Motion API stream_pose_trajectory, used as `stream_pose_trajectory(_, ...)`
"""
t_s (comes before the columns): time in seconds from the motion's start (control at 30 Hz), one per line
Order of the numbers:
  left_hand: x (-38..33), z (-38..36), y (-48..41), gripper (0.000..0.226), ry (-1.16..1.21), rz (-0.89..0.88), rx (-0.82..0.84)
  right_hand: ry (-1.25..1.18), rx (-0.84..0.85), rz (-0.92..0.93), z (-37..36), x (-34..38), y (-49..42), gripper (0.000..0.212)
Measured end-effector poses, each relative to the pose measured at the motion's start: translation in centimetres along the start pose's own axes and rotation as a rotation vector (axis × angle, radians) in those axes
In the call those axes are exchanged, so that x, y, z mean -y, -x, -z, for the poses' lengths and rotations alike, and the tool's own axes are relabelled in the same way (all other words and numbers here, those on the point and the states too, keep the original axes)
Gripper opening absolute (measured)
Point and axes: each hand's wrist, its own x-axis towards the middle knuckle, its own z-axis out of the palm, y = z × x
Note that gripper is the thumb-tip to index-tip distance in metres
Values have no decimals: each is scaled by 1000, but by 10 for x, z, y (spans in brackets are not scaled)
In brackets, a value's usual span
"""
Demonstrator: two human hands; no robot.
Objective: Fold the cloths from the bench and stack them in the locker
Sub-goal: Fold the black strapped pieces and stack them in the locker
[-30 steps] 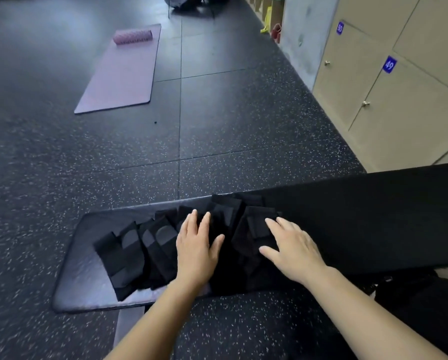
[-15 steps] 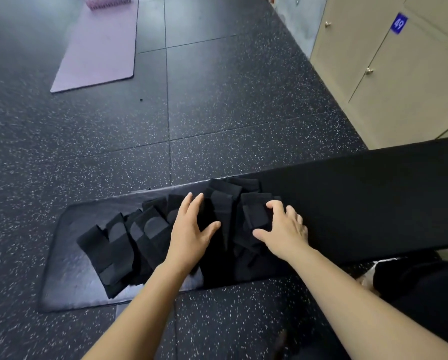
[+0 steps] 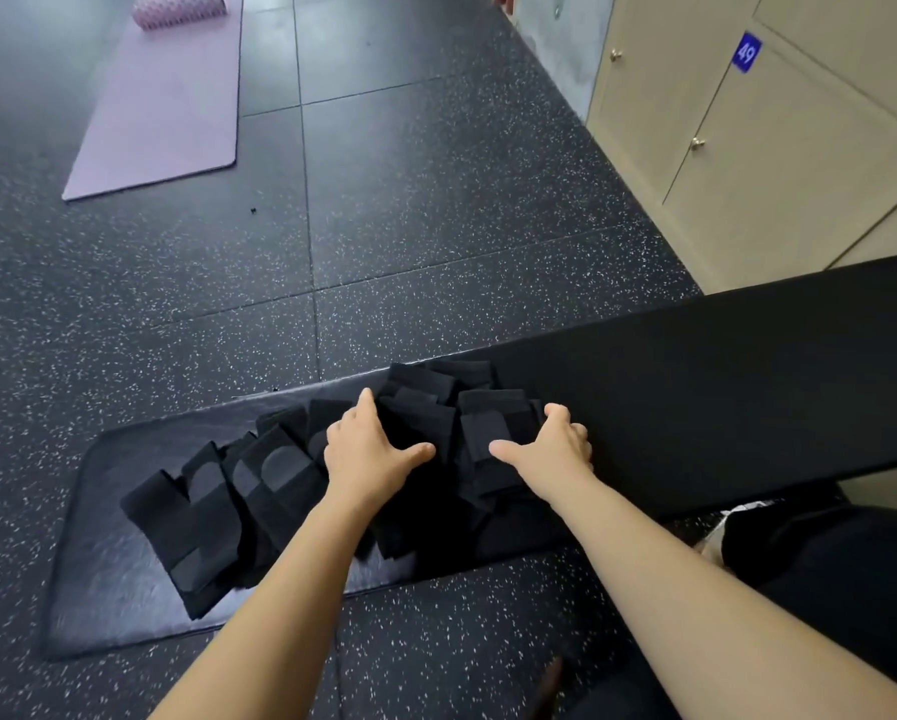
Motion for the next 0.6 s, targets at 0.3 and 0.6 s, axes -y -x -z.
stream_pose_trajectory(0.3, -1, 2, 7, 83, 225, -33, -35, -260, 29, -46, -8, 5, -5, 81)
stream_pose_trajectory(0.6, 6, 9, -3, 27, 569, 35, 31, -382, -47, 7, 6, -1, -7, 69)
